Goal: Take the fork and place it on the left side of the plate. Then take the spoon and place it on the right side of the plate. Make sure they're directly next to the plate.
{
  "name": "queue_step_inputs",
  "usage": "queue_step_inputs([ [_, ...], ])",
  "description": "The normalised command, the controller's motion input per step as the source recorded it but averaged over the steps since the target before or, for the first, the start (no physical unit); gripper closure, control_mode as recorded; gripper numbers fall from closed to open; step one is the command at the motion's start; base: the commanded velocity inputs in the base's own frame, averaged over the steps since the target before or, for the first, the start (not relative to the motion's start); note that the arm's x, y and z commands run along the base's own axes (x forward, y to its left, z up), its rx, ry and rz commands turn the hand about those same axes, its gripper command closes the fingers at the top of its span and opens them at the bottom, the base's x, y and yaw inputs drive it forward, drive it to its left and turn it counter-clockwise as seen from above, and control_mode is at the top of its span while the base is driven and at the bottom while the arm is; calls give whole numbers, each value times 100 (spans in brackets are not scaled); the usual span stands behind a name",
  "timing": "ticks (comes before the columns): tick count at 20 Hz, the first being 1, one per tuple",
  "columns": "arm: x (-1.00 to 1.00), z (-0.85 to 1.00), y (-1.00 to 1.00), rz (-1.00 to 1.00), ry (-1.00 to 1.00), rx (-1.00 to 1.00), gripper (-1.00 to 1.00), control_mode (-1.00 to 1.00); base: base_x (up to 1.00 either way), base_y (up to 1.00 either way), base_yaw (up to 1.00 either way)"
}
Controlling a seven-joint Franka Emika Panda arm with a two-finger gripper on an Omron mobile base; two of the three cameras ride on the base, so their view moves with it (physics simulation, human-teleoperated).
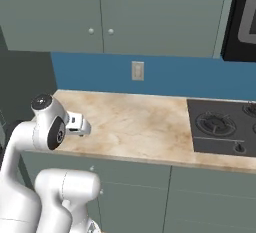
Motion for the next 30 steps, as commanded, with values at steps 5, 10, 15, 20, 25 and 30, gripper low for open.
queue_step_inputs([
  [5,0,0,0,0,0,0,-100,100,35,15,-13],
  [10,0,0,0,0,0,0,-100,100,11,1,-3],
  [15,0,0,0,0,0,0,-100,100,0,0,0],
  [20,0,0,0,0,0,0,-100,100,0,0,0],
  [25,0,0,0,0,0,0,-100,100,0,0,0],
  [30,0,0,0,0,0,0,-100,-100,0,0,0],
])
